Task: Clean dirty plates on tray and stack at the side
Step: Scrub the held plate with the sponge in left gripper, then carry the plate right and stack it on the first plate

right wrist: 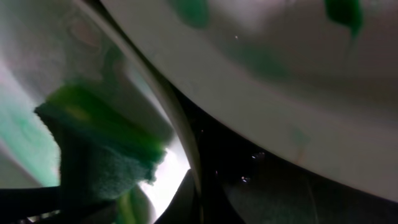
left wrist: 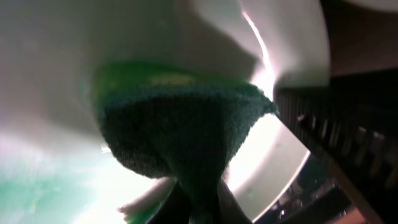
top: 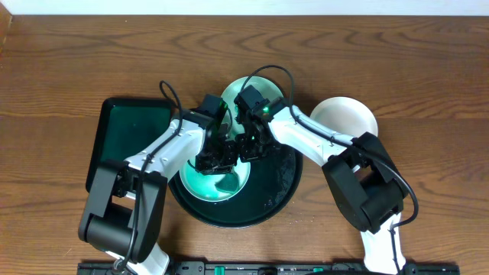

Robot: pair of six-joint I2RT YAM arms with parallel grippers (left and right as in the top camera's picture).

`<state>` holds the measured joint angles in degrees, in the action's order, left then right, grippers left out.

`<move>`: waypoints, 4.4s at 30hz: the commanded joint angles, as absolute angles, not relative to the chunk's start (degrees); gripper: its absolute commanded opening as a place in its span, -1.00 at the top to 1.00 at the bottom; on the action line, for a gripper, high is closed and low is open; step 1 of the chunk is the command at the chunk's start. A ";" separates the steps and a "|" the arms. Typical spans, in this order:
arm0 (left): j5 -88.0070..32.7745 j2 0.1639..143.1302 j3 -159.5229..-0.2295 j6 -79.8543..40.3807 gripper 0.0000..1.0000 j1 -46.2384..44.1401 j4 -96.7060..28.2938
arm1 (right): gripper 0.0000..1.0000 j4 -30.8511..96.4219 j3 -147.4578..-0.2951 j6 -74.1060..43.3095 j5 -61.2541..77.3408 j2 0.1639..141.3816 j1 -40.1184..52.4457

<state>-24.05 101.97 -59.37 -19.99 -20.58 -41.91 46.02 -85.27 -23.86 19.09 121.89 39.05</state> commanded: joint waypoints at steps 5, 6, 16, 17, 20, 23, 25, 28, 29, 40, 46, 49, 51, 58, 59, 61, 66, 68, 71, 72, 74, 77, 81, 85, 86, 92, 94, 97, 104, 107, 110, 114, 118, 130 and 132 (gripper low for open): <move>8.36 103.31 -58.57 -41.39 0.86 -14.74 -41.45 | 0.98 46.00 -84.95 -23.27 19.99 122.91 39.31; 11.84 103.31 -58.57 -44.27 0.86 -14.46 -43.33 | 0.98 46.00 -84.95 -23.27 19.99 122.91 39.31; -30.57 103.31 -58.57 -12.73 0.86 -20.71 -42.61 | 0.98 45.47 -84.95 -23.27 20.21 122.91 39.31; -29.04 103.31 -58.57 -13.19 0.86 -20.45 -40.71 | 0.98 45.63 -84.95 -23.27 20.21 122.91 39.31; -7.25 103.31 -58.57 -22.98 0.86 -19.51 -37.15 | 0.98 45.65 -84.95 -23.29 20.21 122.91 39.31; 14.41 103.31 -58.57 -33.30 0.86 -19.53 -37.45 | 0.98 45.65 -84.95 -23.27 20.18 122.91 39.31; 21.37 103.31 -58.57 -39.03 0.86 -19.53 -39.75 | 0.98 45.63 -84.95 -23.27 20.18 122.91 39.31; 20.34 103.31 -58.57 -41.67 0.86 -19.77 -43.59 | 0.98 45.63 -84.95 -23.27 20.18 122.91 39.31; 15.66 103.31 -58.57 -41.65 0.85 -19.86 -45.54 | 0.98 45.63 -84.95 -23.27 20.18 122.91 39.31; -16.19 103.31 -58.57 -18.63 0.86 -19.68 -34.94 | 0.98 45.82 -84.95 -23.27 20.21 122.91 39.31; 22.90 103.31 -58.57 -37.69 0.86 -19.68 -41.43 | 0.98 45.84 -84.95 -23.24 20.18 122.91 39.31; 21.43 103.28 -58.61 -41.25 0.86 -19.70 -47.44 | 0.98 45.84 -84.95 -23.07 20.21 122.91 39.31; 17.04 103.04 -59.27 -41.23 0.86 -19.68 -50.78 | 0.98 45.76 -84.95 -23.07 20.21 122.91 39.31; 6.42 94.48 -64.75 -37.98 0.86 -19.68 -53.95 | 0.98 45.78 -84.95 -23.07 20.21 122.91 39.31; 6.42 92.33 -65.73 -37.95 0.86 -19.68 -53.98 | 0.98 45.76 -84.95 -23.05 20.21 122.91 39.31; 6.96 86.54 -67.55 -38.00 0.86 -19.09 -53.87 | 0.98 45.65 -85.01 -20.05 22.26 122.89 39.33; 16.36 74.43 -67.72 -36.47 0.86 -12.38 -54.26 | 0.97 45.43 -85.12 -15.86 22.50 120.64 40.36; 16.34 73.58 -67.72 -35.11 0.85 -9.21 -54.46 | 0.97 45.71 -85.12 -15.57 19.27 118.72 41.58; 15.49 74.65 -67.72 -33.80 0.86 -5.69 -55.51 | 0.98 48.05 -85.14 -14.74 11.22 114.80 43.09; 14.87 75.16 -67.72 -33.43 0.86 -4.93 -55.86 | 0.98 49.17 -85.14 -13.63 6.20 112.31 43.86; 12.93 75.61 -67.72 -33.41 0.85 -3.33 -55.61 | 0.98 50.63 -85.14 -13.17 -3.01 108.49 45.15; 6.55 75.75 -67.72 -31.07 0.86 0.91 -54.50 | 0.98 52.31 -85.12 -13.13 -22.76 100.82 48.16; -5.93 78.83 -67.72 -27.57 0.86 6.13 -53.52 | 0.98 52.03 -85.12 -12.97 -42.78 94.89 53.52; -12.01 84.27 -67.72 -25.04 0.86 8.29 -53.76 | 0.98 49.84 -85.12 -12.51 -59.99 93.97 60.16; -12.01 84.79 -67.72 -24.53 0.86 8.32 -53.71 | 0.98 49.10 -85.12 -11.46 -63.02 93.97 61.45; -11.99 85.84 -67.72 -24.21 0.86 8.34 -53.47 | 0.98 42.50 -85.12 -5.08 -76.23 93.95 68.05; -11.99 85.84 -67.72 -24.21 0.86 8.34 -53.47 | 0.98 42.19 -85.12 -5.04 -74.54 93.95 68.29; -11.99 85.84 -67.72 -24.23 0.86 8.34 -53.49 | 0.98 47.24 -85.12 -6.79 -56.21 93.95 66.65; -11.99 85.84 -67.72 -24.23 0.86 8.34 -53.78 | 0.98 50.46 -85.19 -12.78 -2.09 92.51 46.50; -12.01 85.84 -67.72 -24.25 0.85 8.34 -53.82 | 0.98 50.61 -85.19 -15.77 4.45 89.89 33.54; -11.99 85.84 -67.72 -24.23 0.86 8.34 -54.26 | 0.98 52.75 -85.17 -23.29 4.58 89.12 16.45; -11.99 85.84 -67.72 -24.23 0.86 8.34 -54.59 | 0.98 55.66 -84.95 -24.84 2.68 92.27 3.31; -11.99 85.84 -67.72 -24.23 0.85 8.34 -54.96 | 0.98 57.14 -84.64 -24.82 -2.39 101.45 -4.62; -11.94 85.84 -67.72 -24.23 0.86 8.34 -55.05 | 0.54 67.13 -84.66 -18.61 -3.14 106.65 -3.90; -11.11 85.84 -67.72 -24.23 0.85 8.34 -55.02 | 0.38 68.62 -84.73 -17.52 -2.70 104.42 -2.70</move>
